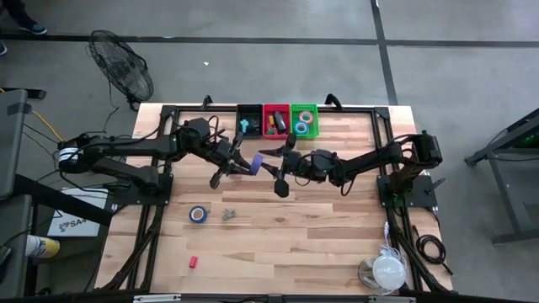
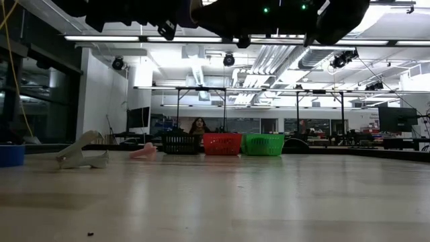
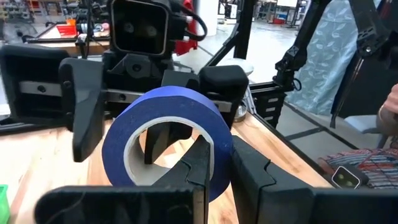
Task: Pick and place Stapler, Stapler remover, tape
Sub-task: Put the purple tape into the green bin
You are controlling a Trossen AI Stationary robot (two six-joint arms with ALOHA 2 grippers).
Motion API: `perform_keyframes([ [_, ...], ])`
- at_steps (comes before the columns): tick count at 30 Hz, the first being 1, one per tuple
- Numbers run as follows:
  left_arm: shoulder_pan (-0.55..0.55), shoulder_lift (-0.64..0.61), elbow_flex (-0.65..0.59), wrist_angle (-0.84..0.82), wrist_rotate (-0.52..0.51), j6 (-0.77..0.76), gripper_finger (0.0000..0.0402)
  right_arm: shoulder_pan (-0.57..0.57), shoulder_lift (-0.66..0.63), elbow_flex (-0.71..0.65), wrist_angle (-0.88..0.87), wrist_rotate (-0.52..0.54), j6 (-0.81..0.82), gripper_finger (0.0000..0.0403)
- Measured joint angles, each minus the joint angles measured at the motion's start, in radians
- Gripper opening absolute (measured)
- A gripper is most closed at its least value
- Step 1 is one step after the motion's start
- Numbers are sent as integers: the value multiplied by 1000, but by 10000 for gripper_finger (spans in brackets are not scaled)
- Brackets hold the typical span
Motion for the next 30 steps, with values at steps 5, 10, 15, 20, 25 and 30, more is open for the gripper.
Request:
perform_keyframes([
  [5,1,0,0,1,-11,-19,33,0,0,0,-3,11,-1,73],
  [10,1,0,0,-17,-10,-26,73,-5,0,1,-7,-22,-5,27],
  [15,2,0,0,-25,-10,-49,92,-8,0,1,-13,-8,21,28],
  [20,2,-7,0,-75,-105,-44,107,-9,0,0,-47,55,24,28],
  [25,2,-44,0,-149,-329,-1,139,-16,-4,0,-140,166,48,28],
  [30,2,-88,0,-230,-516,9,161,-64,-35,0,-300,218,116,28],
])
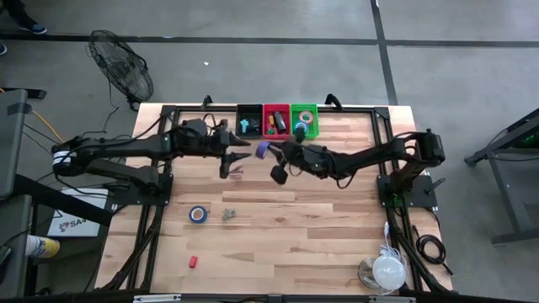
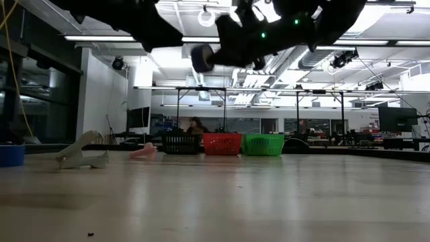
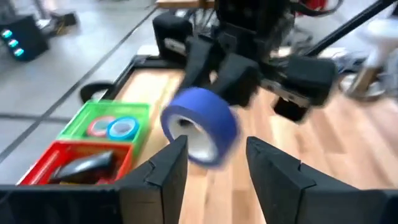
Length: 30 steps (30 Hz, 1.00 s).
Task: Pick and place Stapler, Stapler remover, tape
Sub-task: Put the purple tape into the green bin
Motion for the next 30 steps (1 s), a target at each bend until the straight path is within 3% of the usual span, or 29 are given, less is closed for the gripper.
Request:
perform_keyframes([
  [8,0,-36,0,-194,-152,6,163,-208,-92,0,-366,-5,163,28],
  [15,0,-36,0,-292,-248,6,163,-459,-100,47,-591,-151,240,28],
  [22,0,-36,0,-307,-251,-2,163,-618,-41,215,-887,-247,237,28],
  [30,0,-36,0,-312,-252,-2,163,-673,88,458,-1203,-293,190,28],
])
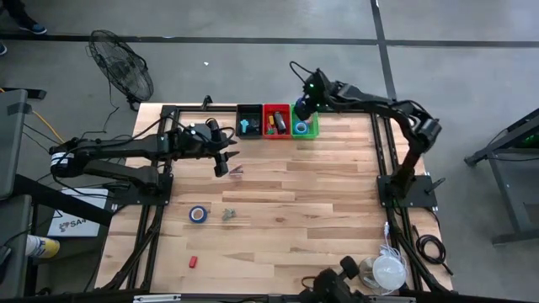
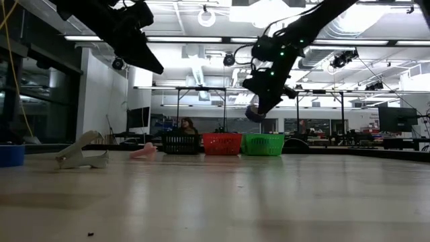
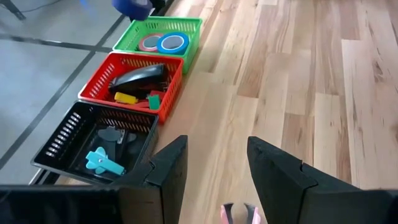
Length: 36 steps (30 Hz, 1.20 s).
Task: Pick and place Stapler, Stapler remover, tape
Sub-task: Put the purple tape into the green bin, then put the blue tape into the green bin
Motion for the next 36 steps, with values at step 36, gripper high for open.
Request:
perform_keyframes([
  [36,0,1,0,-251,4,-136,163,-59,204,165,-230,-92,-58,127],
])
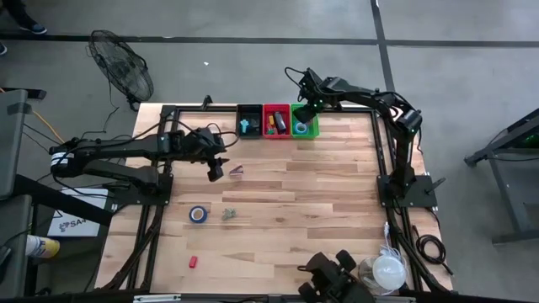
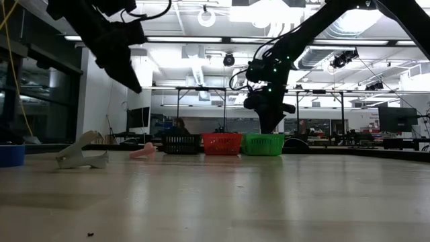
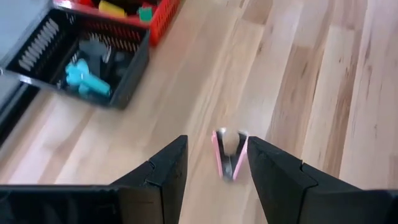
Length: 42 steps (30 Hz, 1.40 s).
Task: Pick and place Stapler, Stapler remover, tape
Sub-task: Put the blue tape into the green bin
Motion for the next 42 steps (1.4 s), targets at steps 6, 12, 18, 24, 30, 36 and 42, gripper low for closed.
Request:
perform_keyframes([
  [6,0,0,0,-125,4,-69,163,-1,-6,0,-6,-37,-23,148],
  [12,0,0,-46,-208,6,-152,163,-1,-65,0,-6,-36,-47,149],
  [18,0,0,-121,-232,56,-265,163,9,-165,0,-11,-51,-55,149],
  [24,0,0,-143,-276,89,-418,163,71,-245,0,-9,-76,-100,149],
  [30,-19,0,-143,-360,168,-600,163,158,-276,0,-8,-72,-131,149],
  [36,-158,0,-143,-379,177,-772,163,233,-276,0,-1,-70,-166,149],
  [42,-338,21,-143,-378,146,-967,163,269,-276,0,20,-68,-182,149],
])
